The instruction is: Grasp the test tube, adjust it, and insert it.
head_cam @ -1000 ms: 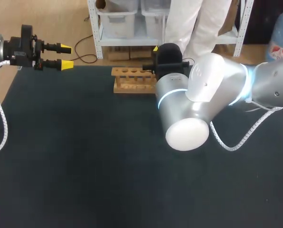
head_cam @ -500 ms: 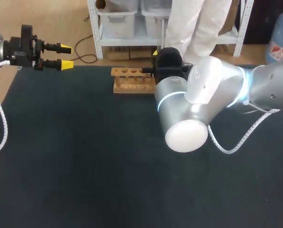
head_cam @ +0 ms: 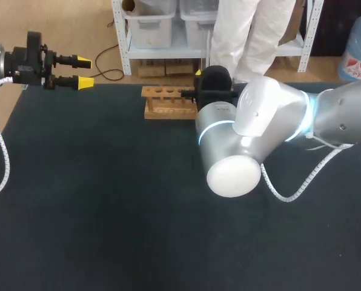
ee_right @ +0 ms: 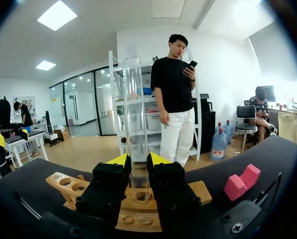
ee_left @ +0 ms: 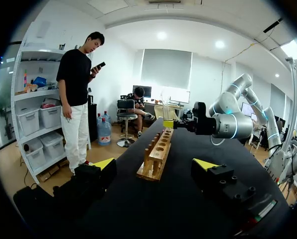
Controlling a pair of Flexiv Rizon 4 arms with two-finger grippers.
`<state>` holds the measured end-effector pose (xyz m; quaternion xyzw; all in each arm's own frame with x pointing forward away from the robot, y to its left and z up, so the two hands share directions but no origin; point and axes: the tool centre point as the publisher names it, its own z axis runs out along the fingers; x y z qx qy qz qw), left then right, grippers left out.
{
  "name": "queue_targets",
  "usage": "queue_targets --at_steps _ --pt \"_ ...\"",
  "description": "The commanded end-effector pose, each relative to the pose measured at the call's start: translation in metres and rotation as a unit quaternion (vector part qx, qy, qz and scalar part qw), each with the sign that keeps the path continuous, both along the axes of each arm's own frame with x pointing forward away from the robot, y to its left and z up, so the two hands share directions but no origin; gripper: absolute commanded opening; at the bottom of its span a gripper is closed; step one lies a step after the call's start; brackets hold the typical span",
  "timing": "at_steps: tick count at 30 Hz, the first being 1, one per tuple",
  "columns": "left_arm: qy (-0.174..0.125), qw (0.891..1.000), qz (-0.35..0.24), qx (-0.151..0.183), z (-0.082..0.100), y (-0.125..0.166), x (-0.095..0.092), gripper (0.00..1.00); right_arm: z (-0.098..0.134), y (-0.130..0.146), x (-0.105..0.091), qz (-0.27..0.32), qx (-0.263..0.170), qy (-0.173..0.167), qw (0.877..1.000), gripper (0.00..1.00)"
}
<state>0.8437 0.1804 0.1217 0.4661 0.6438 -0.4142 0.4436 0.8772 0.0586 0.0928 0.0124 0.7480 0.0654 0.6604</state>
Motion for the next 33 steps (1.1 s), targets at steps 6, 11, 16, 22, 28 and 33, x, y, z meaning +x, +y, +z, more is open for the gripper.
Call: queue_targets --at_steps 6,11,16,22,28,33 --pt "-0.002 1.000 0.002 0.000 -0.001 0.000 -0.002 1.00 -0.012 0.004 -0.002 -0.006 0.011 0.003 1.000 0.00" --pt "-0.002 1.000 0.002 0.000 -0.001 0.000 -0.002 1.00 -0.016 0.005 -0.002 -0.006 0.014 0.006 1.000 0.00" --pt "-0.002 1.000 0.002 0.000 -0.001 0.000 -0.002 1.00 -0.018 0.006 -0.001 -0.006 0.018 0.008 1.000 0.00" --pt "-0.002 1.000 0.002 0.000 -0.001 0.000 -0.002 1.00 -0.021 0.007 -0.003 -0.010 0.023 0.010 1.000 0.00" --pt "-0.002 1.000 0.002 0.000 -0.001 0.000 -0.002 1.00 -0.022 0.009 -0.005 -0.009 0.026 0.011 1.000 0.33" --pt "-0.002 1.000 0.002 0.000 -0.001 0.000 -0.002 1.00 -0.021 0.009 -0.006 -0.006 0.026 0.011 1.000 0.49"
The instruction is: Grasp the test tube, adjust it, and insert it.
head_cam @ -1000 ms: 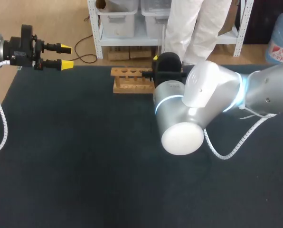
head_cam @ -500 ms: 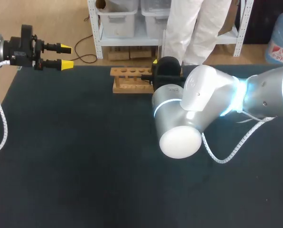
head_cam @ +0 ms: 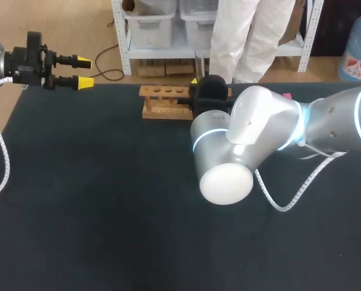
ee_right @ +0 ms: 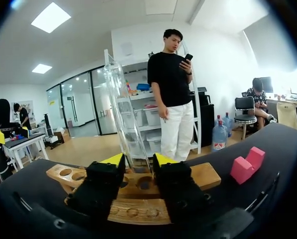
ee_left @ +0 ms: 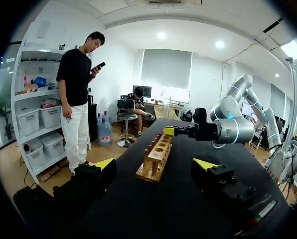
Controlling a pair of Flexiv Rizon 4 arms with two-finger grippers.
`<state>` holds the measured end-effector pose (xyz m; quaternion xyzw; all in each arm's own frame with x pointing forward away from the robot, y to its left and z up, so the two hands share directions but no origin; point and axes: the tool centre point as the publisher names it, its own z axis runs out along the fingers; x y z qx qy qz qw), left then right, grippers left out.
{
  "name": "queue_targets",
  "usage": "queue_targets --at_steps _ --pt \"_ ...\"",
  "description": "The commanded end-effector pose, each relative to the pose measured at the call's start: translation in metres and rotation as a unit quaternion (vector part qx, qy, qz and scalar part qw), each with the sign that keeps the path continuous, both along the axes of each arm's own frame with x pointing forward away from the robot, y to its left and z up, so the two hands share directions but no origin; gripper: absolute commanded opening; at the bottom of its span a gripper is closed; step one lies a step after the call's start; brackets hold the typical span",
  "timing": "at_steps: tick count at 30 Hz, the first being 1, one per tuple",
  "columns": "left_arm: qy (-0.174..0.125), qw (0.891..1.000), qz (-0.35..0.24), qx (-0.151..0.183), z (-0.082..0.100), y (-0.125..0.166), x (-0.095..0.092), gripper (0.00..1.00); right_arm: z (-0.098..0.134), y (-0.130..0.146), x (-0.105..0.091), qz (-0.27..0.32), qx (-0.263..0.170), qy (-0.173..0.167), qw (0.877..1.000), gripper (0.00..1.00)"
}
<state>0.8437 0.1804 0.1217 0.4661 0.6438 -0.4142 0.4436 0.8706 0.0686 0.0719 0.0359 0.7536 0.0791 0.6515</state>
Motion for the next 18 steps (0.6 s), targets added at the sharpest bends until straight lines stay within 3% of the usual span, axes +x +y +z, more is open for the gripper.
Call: queue_targets --at_steps 1,5,9,10,14,16,18 --pt "-0.002 1.000 0.002 0.000 -0.001 0.000 -0.002 1.00 0.000 -0.001 0.001 0.002 0.001 0.000 1.000 0.51" --pt "-0.002 1.000 0.002 0.000 -0.001 0.000 -0.002 1.00 0.001 -0.001 0.000 0.001 -0.001 0.000 1.000 0.57" --pt "-0.002 1.000 0.002 0.000 -0.001 0.000 -0.002 1.00 0.001 -0.002 -0.001 -0.006 -0.001 0.004 1.000 0.92" --pt "-0.002 1.000 0.002 0.000 -0.001 0.000 -0.002 1.00 0.001 -0.002 -0.001 -0.008 -0.001 0.004 1.000 0.95" --pt "-0.002 1.000 0.002 0.000 -0.001 0.000 -0.002 1.00 0.002 -0.005 0.001 -0.013 -0.002 0.003 1.000 0.88" --pt "-0.002 1.000 0.002 0.000 -0.001 0.000 -0.002 1.00 0.003 -0.008 0.001 -0.018 -0.004 0.002 1.000 0.78" --pt "-0.002 1.000 0.002 0.000 -0.001 0.000 -0.002 1.00 0.004 -0.011 0.001 -0.024 -0.005 0.001 1.000 0.75"
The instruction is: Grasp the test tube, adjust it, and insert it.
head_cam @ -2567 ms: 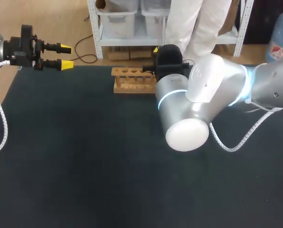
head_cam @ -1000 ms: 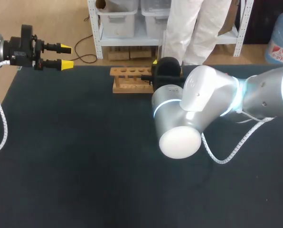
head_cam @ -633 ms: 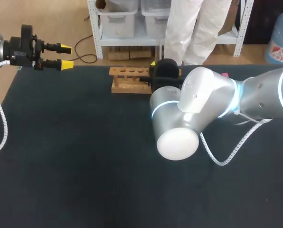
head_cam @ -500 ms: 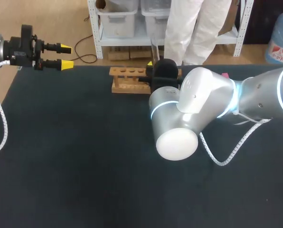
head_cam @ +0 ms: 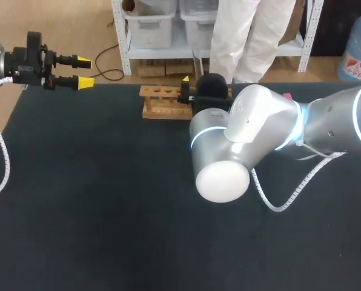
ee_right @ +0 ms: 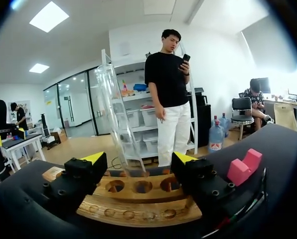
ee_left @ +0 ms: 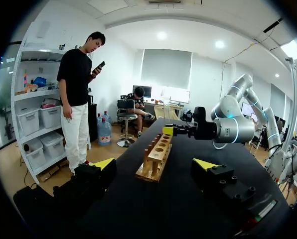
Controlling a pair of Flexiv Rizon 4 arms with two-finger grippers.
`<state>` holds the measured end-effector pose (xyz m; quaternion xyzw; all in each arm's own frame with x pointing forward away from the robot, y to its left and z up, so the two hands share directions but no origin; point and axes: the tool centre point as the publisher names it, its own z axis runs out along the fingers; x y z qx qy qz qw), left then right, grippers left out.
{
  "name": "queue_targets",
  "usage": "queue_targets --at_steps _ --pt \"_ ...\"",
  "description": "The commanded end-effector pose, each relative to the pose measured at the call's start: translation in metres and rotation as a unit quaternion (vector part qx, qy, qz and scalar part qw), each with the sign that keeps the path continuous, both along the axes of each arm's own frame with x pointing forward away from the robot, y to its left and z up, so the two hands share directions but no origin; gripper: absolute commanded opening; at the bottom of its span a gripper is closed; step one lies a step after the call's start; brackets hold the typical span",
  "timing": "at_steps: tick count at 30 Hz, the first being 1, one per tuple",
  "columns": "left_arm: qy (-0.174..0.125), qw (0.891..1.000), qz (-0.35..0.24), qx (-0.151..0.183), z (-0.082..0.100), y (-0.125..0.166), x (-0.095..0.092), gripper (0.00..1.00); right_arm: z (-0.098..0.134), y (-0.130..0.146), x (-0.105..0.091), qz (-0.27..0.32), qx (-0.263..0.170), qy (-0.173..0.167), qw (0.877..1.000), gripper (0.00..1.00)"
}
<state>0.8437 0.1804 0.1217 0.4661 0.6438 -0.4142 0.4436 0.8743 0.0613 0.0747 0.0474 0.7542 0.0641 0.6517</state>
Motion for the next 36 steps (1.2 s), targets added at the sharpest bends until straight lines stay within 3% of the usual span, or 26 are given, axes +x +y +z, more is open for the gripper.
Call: queue_targets --at_steps 1,36 --pt "-0.002 1.000 0.002 0.000 -0.001 0.000 -0.002 1.00 0.001 -0.006 -0.003 -0.009 -0.002 -0.001 1.000 0.74" --pt "-0.002 1.000 0.002 0.000 -0.001 0.000 -0.002 1.00 0.004 -0.022 -0.008 -0.032 -0.007 -0.004 0.999 0.75"
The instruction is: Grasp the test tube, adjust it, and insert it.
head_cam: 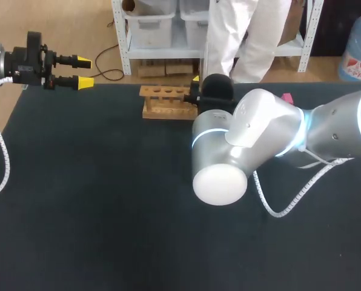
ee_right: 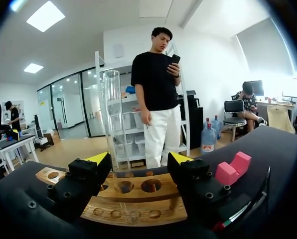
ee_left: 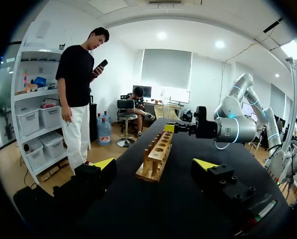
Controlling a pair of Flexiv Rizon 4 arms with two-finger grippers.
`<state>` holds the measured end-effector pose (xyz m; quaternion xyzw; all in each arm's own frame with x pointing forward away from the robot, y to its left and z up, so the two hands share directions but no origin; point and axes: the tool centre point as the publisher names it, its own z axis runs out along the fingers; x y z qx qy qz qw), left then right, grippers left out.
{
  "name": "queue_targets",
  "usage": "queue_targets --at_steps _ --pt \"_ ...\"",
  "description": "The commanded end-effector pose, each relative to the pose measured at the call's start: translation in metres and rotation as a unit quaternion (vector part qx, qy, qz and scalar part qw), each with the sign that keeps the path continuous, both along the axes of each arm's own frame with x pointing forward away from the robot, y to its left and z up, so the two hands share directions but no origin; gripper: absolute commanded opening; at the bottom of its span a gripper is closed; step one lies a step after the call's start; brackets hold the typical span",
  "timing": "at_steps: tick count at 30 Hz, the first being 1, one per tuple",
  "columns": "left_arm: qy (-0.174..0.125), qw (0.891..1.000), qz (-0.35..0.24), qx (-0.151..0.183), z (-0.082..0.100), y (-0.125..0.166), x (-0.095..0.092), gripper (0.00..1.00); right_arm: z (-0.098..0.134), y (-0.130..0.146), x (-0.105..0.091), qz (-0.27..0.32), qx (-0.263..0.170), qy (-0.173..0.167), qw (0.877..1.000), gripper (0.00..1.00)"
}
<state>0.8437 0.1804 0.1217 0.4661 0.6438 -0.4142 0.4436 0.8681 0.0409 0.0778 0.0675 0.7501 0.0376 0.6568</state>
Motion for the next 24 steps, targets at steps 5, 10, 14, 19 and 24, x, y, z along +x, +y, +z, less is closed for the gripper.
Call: queue_targets --at_steps 5,10,14,19,24 --pt "-0.002 1.000 0.002 0.000 -0.001 0.000 -0.002 1.00 0.003 0.000 -0.002 0.004 -0.001 -0.004 1.000 0.78" --pt "-0.002 1.000 0.002 0.000 -0.001 0.000 -0.002 1.00 0.008 0.002 -0.003 0.028 -0.005 -0.018 0.999 0.90" --pt "-0.002 1.000 0.002 0.000 -0.001 0.000 -0.002 1.00 0.019 0.007 -0.006 0.070 -0.011 -0.033 0.997 1.00" --pt "-0.002 1.000 0.002 0.000 -0.001 0.000 -0.002 1.00 0.031 0.013 -0.016 0.130 -0.024 -0.037 0.990 1.00" --pt "-0.002 1.000 0.002 0.000 -0.001 0.000 -0.002 1.00 0.043 0.017 -0.030 0.189 -0.034 -0.040 0.981 1.00"
